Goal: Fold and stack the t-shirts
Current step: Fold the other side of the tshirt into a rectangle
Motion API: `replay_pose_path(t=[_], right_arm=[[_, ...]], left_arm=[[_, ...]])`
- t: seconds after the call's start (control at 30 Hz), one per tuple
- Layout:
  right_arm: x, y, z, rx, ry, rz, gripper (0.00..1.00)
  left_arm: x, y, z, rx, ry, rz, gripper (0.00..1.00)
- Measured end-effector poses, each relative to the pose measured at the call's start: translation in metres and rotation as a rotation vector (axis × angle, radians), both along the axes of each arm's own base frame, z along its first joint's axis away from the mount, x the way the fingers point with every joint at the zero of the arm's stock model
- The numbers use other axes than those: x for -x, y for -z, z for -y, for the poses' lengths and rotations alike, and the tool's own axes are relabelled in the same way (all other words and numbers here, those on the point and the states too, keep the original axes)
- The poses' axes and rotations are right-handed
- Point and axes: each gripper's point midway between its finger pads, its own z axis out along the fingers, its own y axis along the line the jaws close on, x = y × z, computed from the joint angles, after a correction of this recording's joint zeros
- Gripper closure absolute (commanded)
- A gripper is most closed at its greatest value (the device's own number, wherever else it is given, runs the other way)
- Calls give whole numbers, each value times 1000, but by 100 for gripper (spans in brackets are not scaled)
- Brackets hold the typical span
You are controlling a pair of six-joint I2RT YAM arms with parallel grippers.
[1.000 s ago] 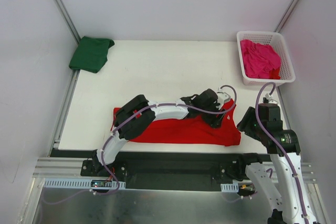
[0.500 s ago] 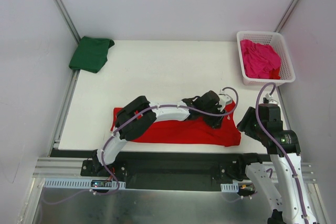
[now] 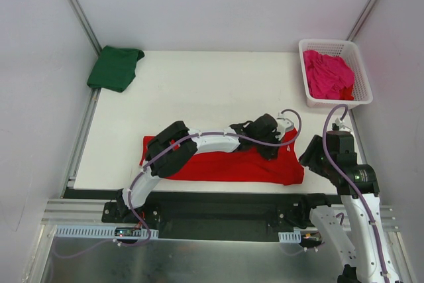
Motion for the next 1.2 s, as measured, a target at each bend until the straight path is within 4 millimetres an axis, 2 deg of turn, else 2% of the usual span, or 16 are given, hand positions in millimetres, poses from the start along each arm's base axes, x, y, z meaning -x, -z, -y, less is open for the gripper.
replay_pose_path(t=[0.17,0.5,0.63,0.7,0.77,0.9,1.2], right_arm=[[0,0,0,0,0,0,42],[0,0,-1,-6,-4,-1,41],[0,2,-6,-22,-19,-17,38],[-1,4,-8,-33,-28,-31,33],[-1,6,-10,-41,-34,-40,29],[-1,7,-12,-50,-40,-43,26],[-3,14,-18,-79,-44,-57,25]], left_arm=[[1,-5,-6,-4,-8,7,100],[-4,-50,-7,58,-26,63,100],[-7,-48,-10,49,-42,73,100],[-7,-43,-14,35,-48,70,100],[-9,-36,-21,17,-59,67,100],[-13,-26,-36,-18,-84,62,100],[-35,-34,-60,-28,-150,81,100]])
